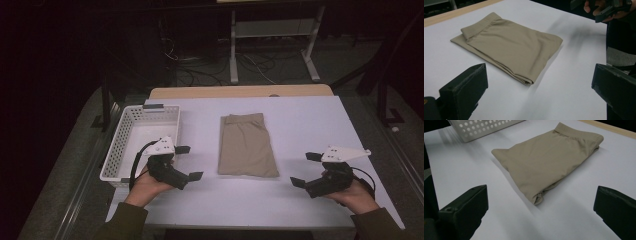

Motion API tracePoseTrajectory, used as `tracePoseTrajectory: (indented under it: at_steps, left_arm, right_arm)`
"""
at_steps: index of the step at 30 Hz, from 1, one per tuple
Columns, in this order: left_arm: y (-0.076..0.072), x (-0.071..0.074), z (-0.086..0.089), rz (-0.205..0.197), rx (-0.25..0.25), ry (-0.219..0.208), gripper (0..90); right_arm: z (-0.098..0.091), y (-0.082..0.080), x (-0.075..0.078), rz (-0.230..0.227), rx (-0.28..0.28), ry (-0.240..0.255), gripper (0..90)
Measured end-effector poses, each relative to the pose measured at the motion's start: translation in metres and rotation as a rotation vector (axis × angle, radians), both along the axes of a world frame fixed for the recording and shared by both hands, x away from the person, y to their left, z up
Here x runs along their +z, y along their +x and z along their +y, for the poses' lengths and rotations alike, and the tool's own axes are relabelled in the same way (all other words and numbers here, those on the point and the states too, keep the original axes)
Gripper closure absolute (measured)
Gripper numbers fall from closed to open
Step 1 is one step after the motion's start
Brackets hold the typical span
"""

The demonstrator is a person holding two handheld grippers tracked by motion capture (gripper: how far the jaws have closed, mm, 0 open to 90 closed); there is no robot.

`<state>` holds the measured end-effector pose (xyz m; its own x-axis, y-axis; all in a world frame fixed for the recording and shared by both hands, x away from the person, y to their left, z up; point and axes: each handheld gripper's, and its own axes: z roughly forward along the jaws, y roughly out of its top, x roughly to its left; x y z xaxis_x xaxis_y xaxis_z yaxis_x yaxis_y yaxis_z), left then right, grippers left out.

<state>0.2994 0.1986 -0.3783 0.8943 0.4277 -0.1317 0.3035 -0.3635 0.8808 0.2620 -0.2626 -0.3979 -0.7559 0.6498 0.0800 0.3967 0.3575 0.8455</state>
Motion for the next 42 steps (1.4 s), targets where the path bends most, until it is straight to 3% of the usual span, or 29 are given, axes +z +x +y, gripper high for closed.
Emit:
tracePoseTrajectory:
  at_steps: [20, 24, 42]
  left_arm:
    - [0.000, -0.001, 0.000, 0.004, -0.008, -0.007, 0.4]
    - [0.000, -0.001, 0.000, 0.005, -0.008, -0.003, 0.4]
    - [0.001, -0.001, 0.000, 0.012, -0.010, -0.003, 0.4]
  right_arm:
    - [0.014, 0.005, -0.003, 0.036, 0.069, 0.004, 0.0]
    - [0.018, 0.006, -0.005, 0.039, 0.075, -0.017, 0.0]
    - [0.029, 0.016, -0.004, 0.050, 0.081, -0.008, 0.4]
